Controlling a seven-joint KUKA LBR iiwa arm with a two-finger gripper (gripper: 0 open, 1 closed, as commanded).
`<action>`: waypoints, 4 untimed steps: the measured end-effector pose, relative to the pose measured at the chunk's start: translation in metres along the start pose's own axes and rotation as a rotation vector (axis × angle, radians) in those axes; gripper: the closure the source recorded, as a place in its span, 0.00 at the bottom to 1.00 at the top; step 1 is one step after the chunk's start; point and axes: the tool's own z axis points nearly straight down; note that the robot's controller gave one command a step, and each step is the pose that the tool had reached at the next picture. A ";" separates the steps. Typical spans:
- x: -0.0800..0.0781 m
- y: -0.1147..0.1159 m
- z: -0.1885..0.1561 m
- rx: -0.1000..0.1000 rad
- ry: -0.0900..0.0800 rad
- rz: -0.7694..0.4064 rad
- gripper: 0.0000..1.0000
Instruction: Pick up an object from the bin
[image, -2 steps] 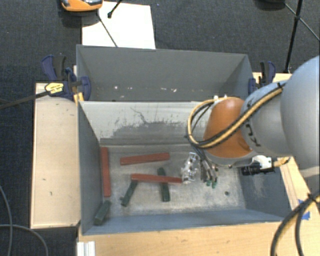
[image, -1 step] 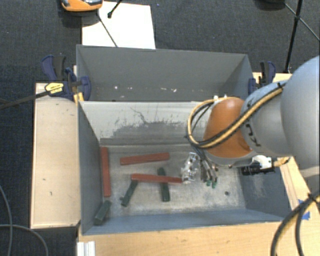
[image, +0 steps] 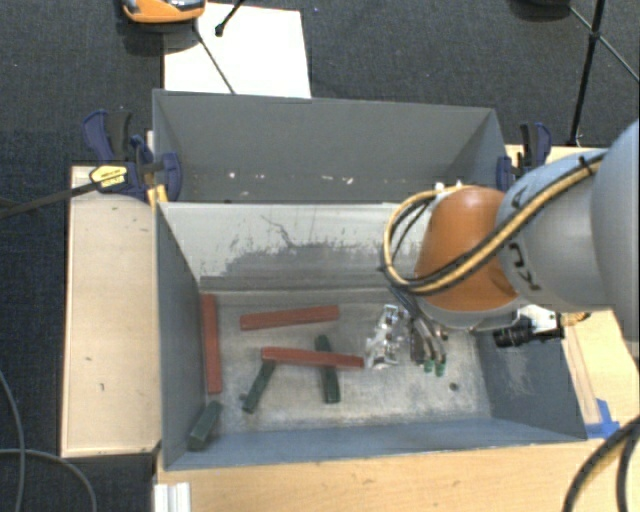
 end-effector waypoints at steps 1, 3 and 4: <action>0.002 0.003 -0.066 -0.001 0.001 0.010 1.00; 0.005 0.005 -0.007 -0.001 -0.003 0.012 0.00; -0.001 0.045 0.036 -0.004 -0.013 0.131 1.00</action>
Offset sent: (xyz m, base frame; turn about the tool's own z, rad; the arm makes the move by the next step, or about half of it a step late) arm -0.0037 0.0062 0.0069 0.0132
